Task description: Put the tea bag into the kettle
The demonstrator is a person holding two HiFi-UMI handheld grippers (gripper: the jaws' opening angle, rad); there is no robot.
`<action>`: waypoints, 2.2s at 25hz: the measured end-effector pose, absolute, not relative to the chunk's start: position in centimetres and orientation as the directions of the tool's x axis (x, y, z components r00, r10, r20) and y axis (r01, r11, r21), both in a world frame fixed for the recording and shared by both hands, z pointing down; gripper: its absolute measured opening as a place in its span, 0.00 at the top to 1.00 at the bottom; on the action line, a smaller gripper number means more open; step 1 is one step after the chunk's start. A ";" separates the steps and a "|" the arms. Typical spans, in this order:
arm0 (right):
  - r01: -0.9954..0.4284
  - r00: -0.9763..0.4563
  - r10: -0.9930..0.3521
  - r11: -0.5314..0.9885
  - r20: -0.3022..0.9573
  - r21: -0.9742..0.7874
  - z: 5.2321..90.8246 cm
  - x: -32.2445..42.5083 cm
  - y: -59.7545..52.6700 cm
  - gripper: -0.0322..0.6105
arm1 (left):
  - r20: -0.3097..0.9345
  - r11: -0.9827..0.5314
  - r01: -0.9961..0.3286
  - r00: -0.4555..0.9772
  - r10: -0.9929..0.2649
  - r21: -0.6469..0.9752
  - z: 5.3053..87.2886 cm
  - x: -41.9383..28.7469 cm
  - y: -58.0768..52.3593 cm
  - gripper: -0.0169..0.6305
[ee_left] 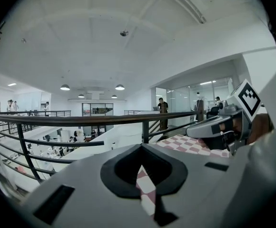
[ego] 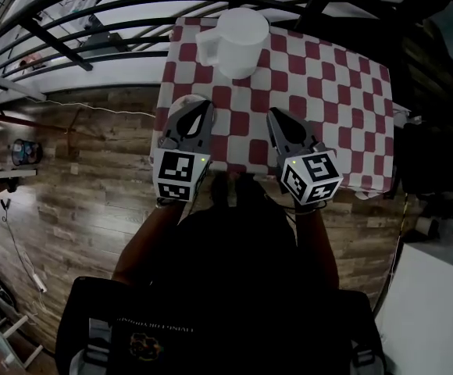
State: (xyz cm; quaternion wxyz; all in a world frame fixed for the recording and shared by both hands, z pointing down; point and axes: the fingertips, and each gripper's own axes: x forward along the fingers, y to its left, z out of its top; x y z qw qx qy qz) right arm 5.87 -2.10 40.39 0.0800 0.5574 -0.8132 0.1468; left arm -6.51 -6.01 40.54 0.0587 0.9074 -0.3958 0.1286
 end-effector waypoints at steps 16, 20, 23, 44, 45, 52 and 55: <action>-0.893 -0.449 -0.829 0.424 0.334 -0.149 41.2 8.1 0.1 0.93 | 0.310 -0.663 -0.747 0.642 -0.701 0.050 41.1 -2.4 -3.1 0.97; -0.863 -0.503 -0.799 0.483 0.328 -0.149 41.4 9.2 0.9 0.93 | 0.317 -0.625 -0.780 0.602 -0.733 0.034 40.8 -0.9 -2.2 0.97; -0.836 -0.547 -0.772 0.523 0.324 -0.168 41.8 10.0 1.3 0.93 | 0.316 -0.591 -0.806 0.568 -0.760 0.030 40.7 0.1 -1.3 0.97; -0.761 -0.648 -0.717 0.627 0.256 -0.168 41.9 13.2 7.4 0.93 | 0.346 -0.512 -0.856 0.503 -0.792 0.074 42.1 2.9 7.8 0.97; -0.759 -0.650 -0.716 0.628 0.254 -0.170 41.9 13.2 7.5 0.93 | 0.346 -0.514 -0.855 0.505 -0.790 0.074 42.0 3.0 7.8 0.97; -0.763 -0.646 -0.722 0.622 0.249 -0.176 41.7 12.8 7.4 0.93 | 0.360 -0.542 -0.837 0.529 -0.769 0.073 42.0 2.9 7.1 0.97; -0.768 -0.639 -0.725 0.614 0.257 -0.181 42.0 12.7 7.3 0.93 | 0.367 -0.553 -0.830 0.537 -0.760 0.072 42.2 2.8 6.7 0.97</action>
